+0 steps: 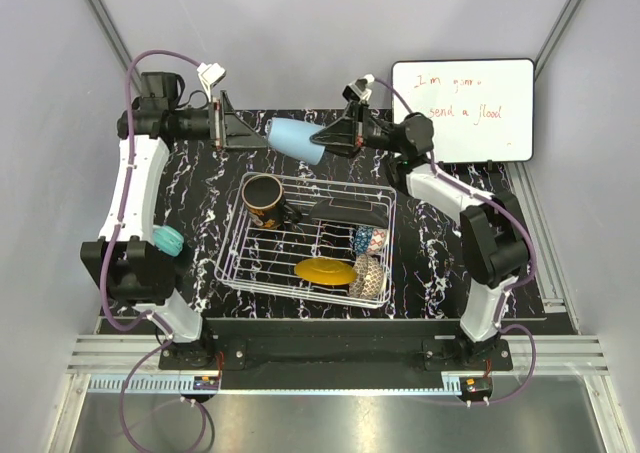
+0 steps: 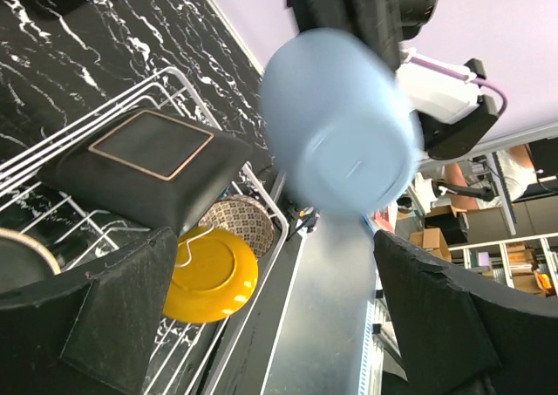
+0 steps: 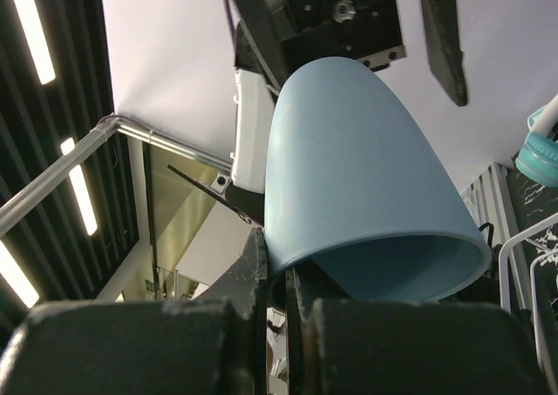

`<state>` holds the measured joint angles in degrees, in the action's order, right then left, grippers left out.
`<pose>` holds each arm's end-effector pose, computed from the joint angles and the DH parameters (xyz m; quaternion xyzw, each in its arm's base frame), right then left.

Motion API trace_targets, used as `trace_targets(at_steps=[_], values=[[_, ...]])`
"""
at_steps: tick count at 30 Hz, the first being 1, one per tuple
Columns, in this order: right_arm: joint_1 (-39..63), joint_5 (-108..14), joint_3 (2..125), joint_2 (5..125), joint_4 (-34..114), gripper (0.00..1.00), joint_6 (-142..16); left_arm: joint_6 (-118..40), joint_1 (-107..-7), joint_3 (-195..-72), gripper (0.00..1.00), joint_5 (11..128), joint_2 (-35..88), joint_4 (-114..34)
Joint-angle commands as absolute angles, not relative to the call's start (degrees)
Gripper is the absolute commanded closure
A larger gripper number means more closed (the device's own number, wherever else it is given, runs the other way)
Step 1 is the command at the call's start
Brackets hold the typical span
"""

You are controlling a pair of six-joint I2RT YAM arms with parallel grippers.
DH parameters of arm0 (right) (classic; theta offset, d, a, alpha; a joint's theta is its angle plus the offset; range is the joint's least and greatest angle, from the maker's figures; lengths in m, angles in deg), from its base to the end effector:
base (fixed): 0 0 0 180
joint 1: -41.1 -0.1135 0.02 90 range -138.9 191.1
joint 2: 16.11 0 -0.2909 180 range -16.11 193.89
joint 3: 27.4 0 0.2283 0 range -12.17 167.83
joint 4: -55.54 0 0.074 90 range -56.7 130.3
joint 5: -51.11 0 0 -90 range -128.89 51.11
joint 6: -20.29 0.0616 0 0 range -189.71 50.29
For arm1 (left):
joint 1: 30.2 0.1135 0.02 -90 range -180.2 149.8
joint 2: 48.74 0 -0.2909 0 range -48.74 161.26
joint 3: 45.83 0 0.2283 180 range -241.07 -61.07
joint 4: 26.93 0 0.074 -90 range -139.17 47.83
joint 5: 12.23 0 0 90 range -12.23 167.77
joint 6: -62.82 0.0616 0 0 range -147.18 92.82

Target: Load the mixed dishes into the dish rack

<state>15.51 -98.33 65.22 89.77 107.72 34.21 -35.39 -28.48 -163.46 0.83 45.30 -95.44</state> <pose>0.3412 0.2222 0.4071 -0.1103 0.5728 0.7999 0.1409 0.3136 -0.0506 0.4330 0.1750 0.7411 -0.5907 0.2671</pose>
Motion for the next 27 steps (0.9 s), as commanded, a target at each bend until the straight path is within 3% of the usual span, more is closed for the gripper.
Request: trace_targets(at_steps=[1, 20, 23, 24, 27], values=[[14.21, -99.10, 68.87, 91.72, 105.87, 1.00, 31.81, -42.19, -28.97, -163.99, 0.01, -0.28, 44.60, -88.32], [9.99, -99.89, 79.77, 99.90, 102.88, 1.00, 31.98, -47.57, -34.51, -160.65, 0.02, 2.80, 44.07, -81.37], [9.72, -99.80, 80.03, 100.43, 103.32, 1.00, 32.33, -47.92, -34.59, -160.30, 0.20, 2.98, 44.07, -80.93], [9.72, -99.80, 79.94, 100.52, 103.32, 1.00, 32.51, -47.66, -34.59, -160.12, 0.38, 3.15, 43.81, -80.75], [9.72, -99.89, 79.42, 100.43, 103.41, 1.00, 32.33, -47.66, -34.51, -159.68, 0.69, 2.89, 43.54, -80.49]])
